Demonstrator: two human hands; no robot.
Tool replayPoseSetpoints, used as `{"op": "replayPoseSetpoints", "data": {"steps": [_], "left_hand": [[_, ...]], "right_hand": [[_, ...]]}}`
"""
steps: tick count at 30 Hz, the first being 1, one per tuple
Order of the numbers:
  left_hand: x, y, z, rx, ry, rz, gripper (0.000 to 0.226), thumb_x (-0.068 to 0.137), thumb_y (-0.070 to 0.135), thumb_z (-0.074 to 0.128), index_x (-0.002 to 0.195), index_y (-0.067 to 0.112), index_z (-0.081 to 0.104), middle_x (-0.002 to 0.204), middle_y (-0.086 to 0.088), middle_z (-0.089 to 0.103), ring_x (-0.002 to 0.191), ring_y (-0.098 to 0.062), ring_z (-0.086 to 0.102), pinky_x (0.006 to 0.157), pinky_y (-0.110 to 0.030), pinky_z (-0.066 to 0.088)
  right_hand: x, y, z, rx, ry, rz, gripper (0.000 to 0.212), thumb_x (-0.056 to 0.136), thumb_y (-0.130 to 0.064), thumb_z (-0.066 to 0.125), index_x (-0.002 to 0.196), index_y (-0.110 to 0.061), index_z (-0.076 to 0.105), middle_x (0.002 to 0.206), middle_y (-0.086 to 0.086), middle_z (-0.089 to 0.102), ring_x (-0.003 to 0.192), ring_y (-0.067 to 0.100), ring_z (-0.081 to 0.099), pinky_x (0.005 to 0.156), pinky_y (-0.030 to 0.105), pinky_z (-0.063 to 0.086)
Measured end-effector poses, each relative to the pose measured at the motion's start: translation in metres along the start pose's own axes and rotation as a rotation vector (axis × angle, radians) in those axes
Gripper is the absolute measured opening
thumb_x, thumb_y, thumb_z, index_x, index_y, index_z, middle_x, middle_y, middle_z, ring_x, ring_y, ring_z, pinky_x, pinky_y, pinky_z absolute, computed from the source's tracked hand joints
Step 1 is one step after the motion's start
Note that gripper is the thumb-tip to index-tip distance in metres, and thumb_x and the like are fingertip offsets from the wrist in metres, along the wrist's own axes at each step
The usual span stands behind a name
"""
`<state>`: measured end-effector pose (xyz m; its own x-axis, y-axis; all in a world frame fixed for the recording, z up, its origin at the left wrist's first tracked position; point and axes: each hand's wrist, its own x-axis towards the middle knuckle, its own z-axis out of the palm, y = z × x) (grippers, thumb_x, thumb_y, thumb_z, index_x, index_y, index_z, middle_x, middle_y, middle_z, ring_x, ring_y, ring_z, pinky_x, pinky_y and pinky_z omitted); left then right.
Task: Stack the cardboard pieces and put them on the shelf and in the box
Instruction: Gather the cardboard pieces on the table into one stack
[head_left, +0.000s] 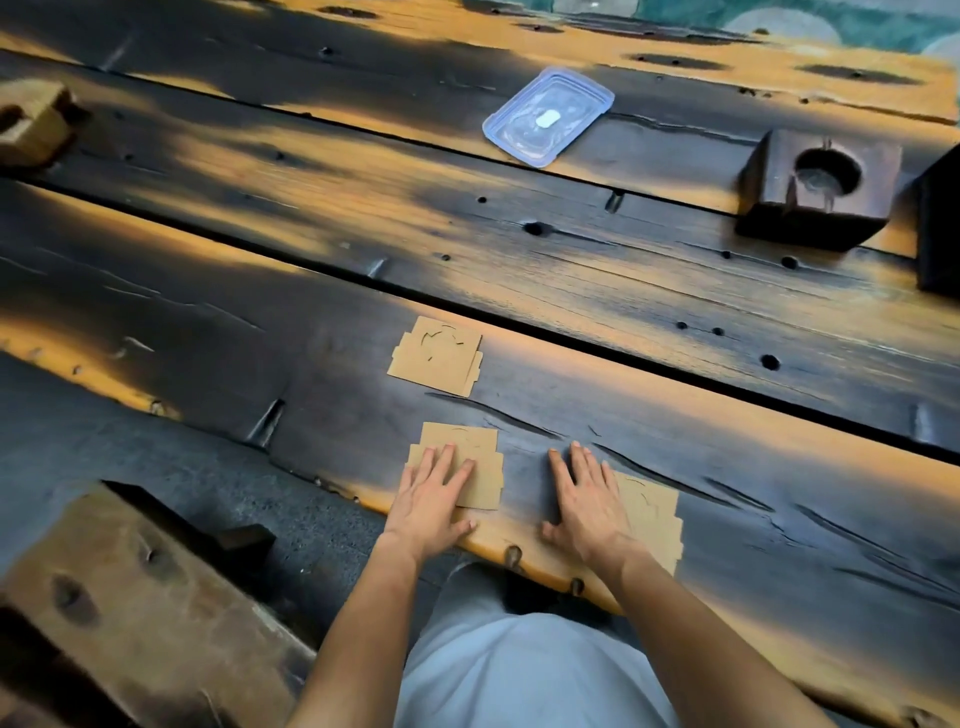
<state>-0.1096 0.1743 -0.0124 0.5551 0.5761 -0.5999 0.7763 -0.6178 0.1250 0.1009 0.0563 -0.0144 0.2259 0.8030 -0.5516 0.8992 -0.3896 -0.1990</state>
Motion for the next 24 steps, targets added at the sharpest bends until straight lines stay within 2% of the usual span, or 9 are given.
{"op": "replayPoseSetpoints", "data": {"steps": [4, 10, 16, 20, 24], "left_hand": [[0.007, -0.035, -0.005, 0.035, -0.007, 0.025, 0.089, 0.098, 0.053, 0.063, 0.168, 0.031, 0.011, 0.178, -0.006, -0.012, 0.162, -0.034, -0.017, 0.13, -0.057, 0.002], [0.021, -0.076, -0.007, 0.034, -0.05, 0.04, 0.102, 0.093, 0.052, 0.07, 0.168, 0.034, 0.003, 0.177, -0.006, -0.017, 0.161, -0.035, -0.02, 0.131, -0.058, 0.0], [0.03, -0.097, 0.0, 0.047, -0.064, 0.08, 0.116, 0.09, 0.055, 0.074, 0.167, 0.033, -0.01, 0.177, -0.004, -0.016, 0.162, -0.035, -0.019, 0.13, -0.06, -0.001], [0.036, -0.104, 0.005, 0.043, -0.061, 0.116, 0.117, 0.088, 0.058, 0.074, 0.167, 0.032, -0.009, 0.177, -0.002, -0.017, 0.161, -0.034, -0.02, 0.13, -0.06, -0.002], [0.04, -0.108, 0.009, 0.057, -0.053, 0.134, 0.116, 0.089, 0.061, 0.072, 0.168, 0.031, -0.008, 0.177, -0.001, -0.016, 0.162, -0.032, -0.018, 0.13, -0.058, -0.002]], "right_hand": [[0.022, -0.031, 0.002, 0.013, -0.026, 0.0, 0.109, 0.088, -0.049, 0.069, 0.162, -0.019, -0.006, 0.171, 0.014, -0.005, 0.157, 0.032, -0.004, 0.128, 0.047, 0.0], [0.047, -0.072, 0.002, 0.016, -0.078, 0.004, 0.116, 0.084, -0.042, 0.075, 0.162, -0.02, -0.009, 0.17, 0.015, -0.008, 0.157, 0.035, -0.006, 0.128, 0.048, 0.001], [0.053, -0.1, 0.005, -0.008, -0.111, 0.037, 0.112, 0.089, -0.016, 0.072, 0.161, -0.023, -0.013, 0.169, 0.019, -0.013, 0.156, 0.038, -0.011, 0.128, 0.048, 0.0], [0.055, -0.106, 0.009, -0.016, -0.112, 0.067, 0.11, 0.09, -0.023, 0.071, 0.161, -0.021, -0.013, 0.168, 0.02, -0.015, 0.156, 0.039, -0.011, 0.128, 0.046, 0.002], [0.059, -0.109, 0.006, -0.003, -0.106, 0.093, 0.107, 0.092, -0.032, 0.07, 0.162, -0.019, -0.01, 0.17, 0.019, -0.007, 0.157, 0.038, -0.004, 0.128, 0.044, 0.004]]}}
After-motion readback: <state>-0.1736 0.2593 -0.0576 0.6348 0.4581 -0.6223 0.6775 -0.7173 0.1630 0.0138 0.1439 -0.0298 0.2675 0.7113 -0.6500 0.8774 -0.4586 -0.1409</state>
